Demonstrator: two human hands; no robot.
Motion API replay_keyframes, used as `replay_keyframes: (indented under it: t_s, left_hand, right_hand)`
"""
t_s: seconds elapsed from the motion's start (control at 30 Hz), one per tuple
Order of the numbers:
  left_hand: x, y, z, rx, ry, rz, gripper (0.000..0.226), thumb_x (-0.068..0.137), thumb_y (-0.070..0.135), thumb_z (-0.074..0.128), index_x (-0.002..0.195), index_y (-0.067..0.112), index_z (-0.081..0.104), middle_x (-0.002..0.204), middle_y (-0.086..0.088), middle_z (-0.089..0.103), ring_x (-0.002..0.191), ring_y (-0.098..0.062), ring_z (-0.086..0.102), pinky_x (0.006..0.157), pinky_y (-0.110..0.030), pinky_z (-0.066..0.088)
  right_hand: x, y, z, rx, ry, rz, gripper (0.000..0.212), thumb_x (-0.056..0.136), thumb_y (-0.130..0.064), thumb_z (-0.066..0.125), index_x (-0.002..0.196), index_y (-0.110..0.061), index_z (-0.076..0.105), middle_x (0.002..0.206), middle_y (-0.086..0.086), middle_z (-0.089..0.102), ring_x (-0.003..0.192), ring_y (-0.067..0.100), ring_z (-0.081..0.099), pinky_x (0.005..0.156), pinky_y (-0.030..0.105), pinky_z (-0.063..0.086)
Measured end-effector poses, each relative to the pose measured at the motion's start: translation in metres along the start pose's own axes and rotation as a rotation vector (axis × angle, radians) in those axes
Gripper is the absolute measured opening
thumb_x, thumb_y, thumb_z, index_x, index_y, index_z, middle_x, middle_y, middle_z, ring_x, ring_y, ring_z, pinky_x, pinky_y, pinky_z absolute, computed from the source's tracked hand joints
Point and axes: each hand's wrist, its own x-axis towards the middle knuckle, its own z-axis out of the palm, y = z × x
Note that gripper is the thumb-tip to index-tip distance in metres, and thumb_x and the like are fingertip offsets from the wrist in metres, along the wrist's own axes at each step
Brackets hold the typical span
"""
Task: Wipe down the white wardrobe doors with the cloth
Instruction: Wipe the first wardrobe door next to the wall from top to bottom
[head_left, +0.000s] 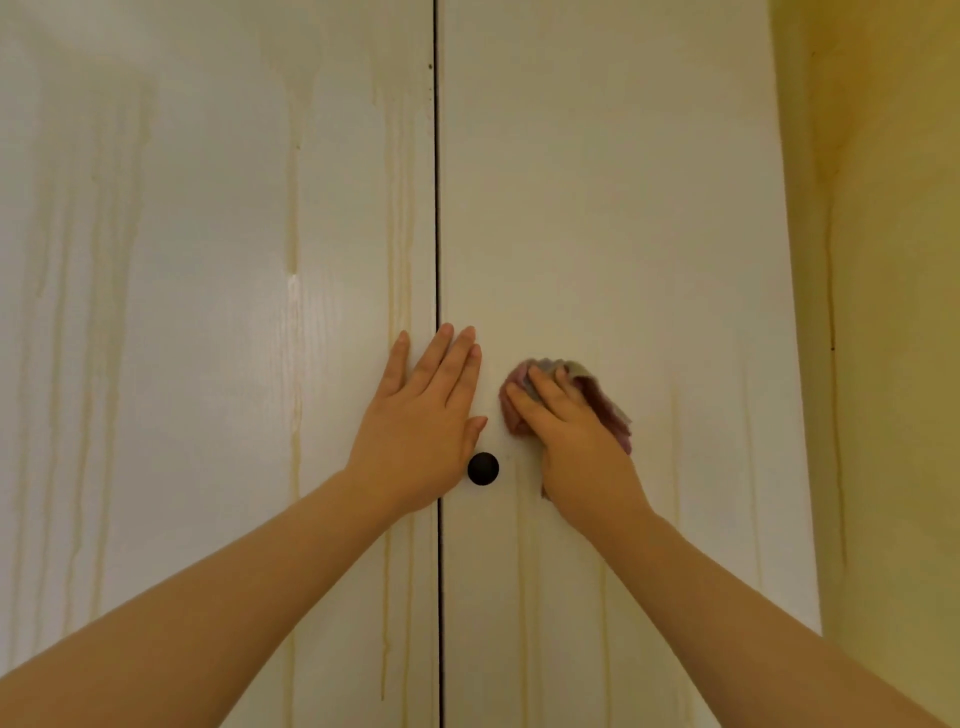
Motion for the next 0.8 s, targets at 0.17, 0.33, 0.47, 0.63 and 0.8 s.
replay_keyframes:
  t_s: [0.17, 0.33, 0.47, 0.63, 0.8]
  left_hand:
    - [0.001, 0.003, 0.001, 0.0, 0.039, -0.012, 0.061, 0.093, 0.036, 0.027, 0.131, -0.005, 0.051, 0.138, -0.019, 0.049, 0.129, -0.034, 0.046, 0.106, -0.053, 0.019]
    - [0.001, 0.013, 0.003, -0.013, 0.024, -0.05, 0.073, 0.091, 0.05, 0.026, 0.133, -0.006, 0.047, 0.141, -0.023, 0.044, 0.133, -0.037, 0.04, 0.108, -0.054, 0.017]
    - [-0.003, 0.009, 0.005, -0.002, -0.016, 0.003, 0.086, 0.091, 0.065, 0.014, 0.138, -0.003, 0.038, 0.145, -0.024, 0.037, 0.136, -0.037, 0.034, 0.108, -0.057, 0.016]
    - [-0.003, 0.008, 0.005, 0.029, -0.03, 0.03, 0.097, 0.077, 0.071, 0.026, 0.137, -0.005, 0.037, 0.145, -0.026, 0.037, 0.136, -0.039, 0.034, 0.108, -0.058, 0.014]
    - [-0.003, 0.012, 0.001, -0.046, -0.013, -0.034, 0.082, 0.087, 0.061, 0.025, 0.133, -0.002, 0.049, 0.142, -0.023, 0.043, 0.134, -0.037, 0.038, 0.108, -0.056, 0.014]
  right_hand:
    - [-0.03, 0.0, 0.019, -0.073, 0.005, -0.036, 0.058, 0.065, 0.006, 0.046, 0.119, -0.006, 0.061, 0.129, 0.016, 0.055, 0.117, 0.037, 0.053, 0.094, 0.037, 0.034]
    - [0.001, 0.0, -0.003, 0.023, -0.033, 0.063, 0.069, 0.088, 0.007, 0.041, 0.147, -0.018, 0.016, 0.152, -0.006, -0.002, 0.144, 0.019, -0.003, 0.11, 0.023, 0.007]
    - [-0.037, 0.002, 0.018, 0.016, -0.011, 0.02, 0.06, 0.074, 0.002, 0.036, 0.132, -0.008, 0.05, 0.141, 0.01, 0.039, 0.129, 0.03, 0.032, 0.098, 0.038, 0.032]
    - [-0.002, 0.004, -0.003, 0.062, 0.003, 0.112, 0.075, 0.085, 0.01, 0.044, 0.147, -0.02, 0.015, 0.156, -0.002, 0.003, 0.144, 0.019, 0.0, 0.112, 0.028, 0.014]
    - [-0.024, 0.003, 0.012, 0.095, 0.002, 0.114, 0.057, 0.086, 0.001, 0.031, 0.142, -0.012, 0.033, 0.148, -0.003, 0.012, 0.139, 0.021, 0.008, 0.108, 0.032, 0.015]
